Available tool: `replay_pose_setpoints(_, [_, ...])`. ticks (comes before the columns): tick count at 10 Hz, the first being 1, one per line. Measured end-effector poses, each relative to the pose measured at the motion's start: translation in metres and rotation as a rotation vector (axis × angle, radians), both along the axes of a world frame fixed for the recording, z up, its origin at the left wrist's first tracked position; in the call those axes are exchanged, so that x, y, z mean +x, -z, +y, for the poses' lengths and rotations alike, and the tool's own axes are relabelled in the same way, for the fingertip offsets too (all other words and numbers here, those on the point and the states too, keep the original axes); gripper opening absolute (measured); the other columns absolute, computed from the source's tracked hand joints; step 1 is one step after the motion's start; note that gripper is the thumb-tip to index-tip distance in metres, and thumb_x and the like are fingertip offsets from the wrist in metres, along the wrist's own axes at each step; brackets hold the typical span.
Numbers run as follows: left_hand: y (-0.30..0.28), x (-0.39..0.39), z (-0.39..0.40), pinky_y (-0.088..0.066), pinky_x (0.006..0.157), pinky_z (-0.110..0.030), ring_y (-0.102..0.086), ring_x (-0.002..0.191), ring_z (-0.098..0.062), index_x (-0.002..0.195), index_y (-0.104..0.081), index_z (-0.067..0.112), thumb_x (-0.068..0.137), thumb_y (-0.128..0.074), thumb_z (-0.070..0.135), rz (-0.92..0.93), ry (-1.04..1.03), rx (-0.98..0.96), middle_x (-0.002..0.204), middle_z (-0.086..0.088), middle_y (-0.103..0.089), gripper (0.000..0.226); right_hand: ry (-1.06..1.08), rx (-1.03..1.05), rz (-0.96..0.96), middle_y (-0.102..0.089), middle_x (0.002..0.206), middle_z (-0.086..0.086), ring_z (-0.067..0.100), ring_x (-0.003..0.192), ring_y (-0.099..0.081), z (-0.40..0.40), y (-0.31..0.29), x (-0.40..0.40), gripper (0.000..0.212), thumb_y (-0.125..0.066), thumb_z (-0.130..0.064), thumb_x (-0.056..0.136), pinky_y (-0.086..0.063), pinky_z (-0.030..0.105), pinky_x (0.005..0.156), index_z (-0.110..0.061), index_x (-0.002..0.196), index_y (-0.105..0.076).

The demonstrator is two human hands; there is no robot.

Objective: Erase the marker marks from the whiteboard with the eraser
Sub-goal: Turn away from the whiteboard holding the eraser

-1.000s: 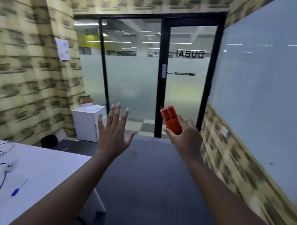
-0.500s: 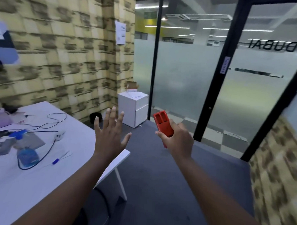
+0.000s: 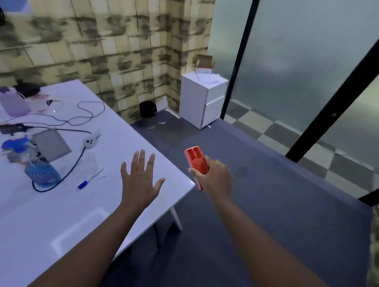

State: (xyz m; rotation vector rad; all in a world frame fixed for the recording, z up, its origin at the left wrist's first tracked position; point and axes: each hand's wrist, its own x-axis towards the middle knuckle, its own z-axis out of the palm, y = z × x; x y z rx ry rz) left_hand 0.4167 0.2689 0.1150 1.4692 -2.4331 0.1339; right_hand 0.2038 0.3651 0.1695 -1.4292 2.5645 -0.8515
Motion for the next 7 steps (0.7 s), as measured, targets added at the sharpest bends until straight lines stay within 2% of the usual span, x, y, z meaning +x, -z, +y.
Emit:
replay_pose_setpoints(2, [0.062, -0.011, -0.039, -0.037, 0.113, -0.071, -0.035, 0.156, -0.042, 0.162, -0.043, 0.013, 0.09, -0.072, 0.06, -0.097, -0.05, 0.144, 0.169, -0.021, -0.035, 0.091, -0.045, 0.169, -0.041, -0.059, 0.095, -0.003, 0.023, 0.089, -0.065, -0.065, 0.065, -0.002, 0.051, -0.07, -0.067, 0.084, -0.048, 0.035, 0.076, -0.031, 0.12, -0.065])
replay_pose_setpoints(4, [0.118, -0.028, -0.065, -0.03, 0.12, -0.066, -0.023, 0.162, -0.037, 0.167, -0.03, 0.016, 0.098, -0.06, 0.062, -0.185, -0.097, 0.258, 0.174, -0.018, -0.023, 0.088, -0.112, 0.275, -0.053, -0.048, 0.097, -0.003, 0.024, 0.09, -0.064, -0.129, 0.138, -0.009, 0.05, -0.071, -0.062, 0.087, -0.045, 0.035, 0.075, -0.023, 0.118, -0.063])
replay_pose_setpoints(5, [0.139, -0.032, -0.071, -0.027, 0.122, -0.064, -0.019, 0.163, -0.035, 0.169, -0.026, 0.018, 0.1, -0.057, 0.061, -0.201, -0.122, 0.296, 0.175, -0.017, -0.019, 0.087, -0.155, 0.335, -0.053, -0.053, 0.102, 0.0, 0.023, 0.091, -0.065, -0.146, 0.167, -0.013, 0.054, -0.071, -0.061, 0.088, -0.043, 0.033, 0.073, -0.021, 0.123, -0.062])
replay_pose_setpoints(7, [0.171, -0.059, -0.083, -0.04, 0.113, -0.068, -0.042, 0.153, -0.04, 0.161, -0.045, 0.014, 0.095, -0.072, 0.053, -0.198, -0.126, 0.339, 0.166, -0.02, -0.041, 0.082, -0.311, 0.464, -0.007, -0.056, 0.116, 0.004, 0.022, 0.099, -0.063, -0.162, 0.223, -0.033, 0.063, -0.065, -0.063, 0.092, -0.048, 0.034, 0.077, -0.017, 0.135, -0.055])
